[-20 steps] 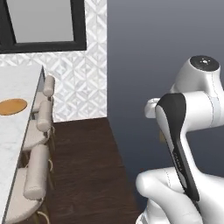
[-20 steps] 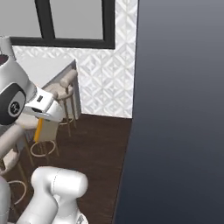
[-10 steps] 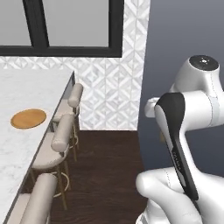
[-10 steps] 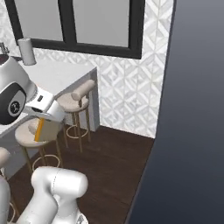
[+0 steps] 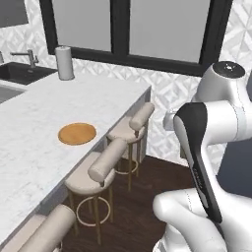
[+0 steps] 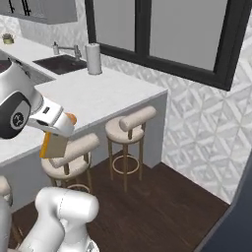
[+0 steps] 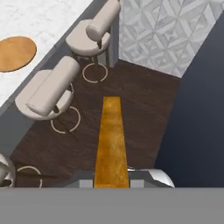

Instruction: Start the toaster. Once the lever pops up, take the bread to the plate on the dining counter.

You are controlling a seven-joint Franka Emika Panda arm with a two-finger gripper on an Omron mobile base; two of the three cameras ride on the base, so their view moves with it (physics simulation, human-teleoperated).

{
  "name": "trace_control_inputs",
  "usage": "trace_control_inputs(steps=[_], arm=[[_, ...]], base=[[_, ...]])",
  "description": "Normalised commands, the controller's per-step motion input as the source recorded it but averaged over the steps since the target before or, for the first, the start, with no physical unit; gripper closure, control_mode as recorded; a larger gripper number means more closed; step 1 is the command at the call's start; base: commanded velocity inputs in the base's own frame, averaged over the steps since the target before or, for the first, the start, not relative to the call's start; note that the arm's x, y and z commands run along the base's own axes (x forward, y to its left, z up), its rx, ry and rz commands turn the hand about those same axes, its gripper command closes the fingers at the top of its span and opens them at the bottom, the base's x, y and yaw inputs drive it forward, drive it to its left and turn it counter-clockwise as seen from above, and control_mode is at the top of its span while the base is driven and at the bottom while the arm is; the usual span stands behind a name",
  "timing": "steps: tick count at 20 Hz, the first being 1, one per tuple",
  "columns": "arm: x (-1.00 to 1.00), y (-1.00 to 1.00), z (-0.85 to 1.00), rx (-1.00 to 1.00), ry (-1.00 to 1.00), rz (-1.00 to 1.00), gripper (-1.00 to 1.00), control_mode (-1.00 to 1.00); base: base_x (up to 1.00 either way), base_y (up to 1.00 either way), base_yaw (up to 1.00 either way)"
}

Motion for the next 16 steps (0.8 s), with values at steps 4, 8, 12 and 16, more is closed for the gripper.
trace_control_inputs(steps=[4, 8, 12, 16], arm=[[0.00, 0.00, 0.00, 0.00, 0.00, 0.00, 1.00, 1.00], [0.00, 0.00, 0.00, 0.00, 0.00, 0.00, 1.00, 1.00], [0.00, 0.00, 0.00, 0.00, 0.00, 0.00, 1.00, 1.00], [0.00, 0.00, 0.00, 0.00, 0.00, 0.00, 1.00, 1.00]], base=[[0.37, -0.34, 0.72], [0.36, -0.40, 0.70], [0.47, -0.60, 0.58], [0.54, -0.74, 0.39]])
